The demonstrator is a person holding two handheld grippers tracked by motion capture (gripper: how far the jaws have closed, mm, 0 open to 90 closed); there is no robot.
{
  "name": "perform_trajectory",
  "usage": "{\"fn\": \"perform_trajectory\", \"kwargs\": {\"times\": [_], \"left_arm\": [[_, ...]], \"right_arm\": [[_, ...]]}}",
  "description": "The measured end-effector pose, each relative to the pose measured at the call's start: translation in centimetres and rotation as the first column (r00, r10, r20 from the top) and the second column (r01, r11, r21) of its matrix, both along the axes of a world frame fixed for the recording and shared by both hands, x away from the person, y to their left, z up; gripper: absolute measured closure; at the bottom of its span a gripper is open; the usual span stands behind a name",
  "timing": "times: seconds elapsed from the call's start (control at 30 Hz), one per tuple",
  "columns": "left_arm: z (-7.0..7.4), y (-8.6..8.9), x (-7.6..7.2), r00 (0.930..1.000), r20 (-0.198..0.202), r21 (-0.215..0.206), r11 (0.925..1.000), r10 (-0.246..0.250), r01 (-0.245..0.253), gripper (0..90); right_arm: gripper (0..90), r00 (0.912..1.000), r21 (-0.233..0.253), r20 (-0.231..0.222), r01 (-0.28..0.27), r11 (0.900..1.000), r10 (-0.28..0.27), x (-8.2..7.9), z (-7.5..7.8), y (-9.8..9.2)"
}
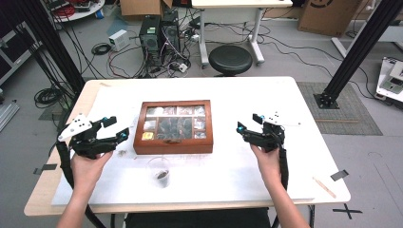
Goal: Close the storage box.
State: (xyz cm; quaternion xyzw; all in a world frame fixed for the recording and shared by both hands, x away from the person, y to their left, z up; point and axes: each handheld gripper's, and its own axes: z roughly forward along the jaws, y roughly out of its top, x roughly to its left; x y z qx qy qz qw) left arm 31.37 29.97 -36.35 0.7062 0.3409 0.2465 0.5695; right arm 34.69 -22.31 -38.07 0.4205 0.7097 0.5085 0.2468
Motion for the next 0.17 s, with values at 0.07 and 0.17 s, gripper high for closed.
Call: {"fn": "perform_trajectory", "kwargs": {"times": [0.07,0.17], "left_arm": [[-0.02,-0.01,0.0,1.0,0.001,0.001,1.0,0.003,-0.003,29.4],[-0.03,0.0,0.04,1.0,0.002,0.005,1.0,0.005,-0.005,29.4]], "right_arm": [[29.4,1.0,-0.001,0.004,-0.001,1.0,0.001,0.03,-0.02,-0.06],[28.7,1.0,-0.006,0.003,0.006,1.0,-0.006,0.08,-0.09,-0.12]]}}
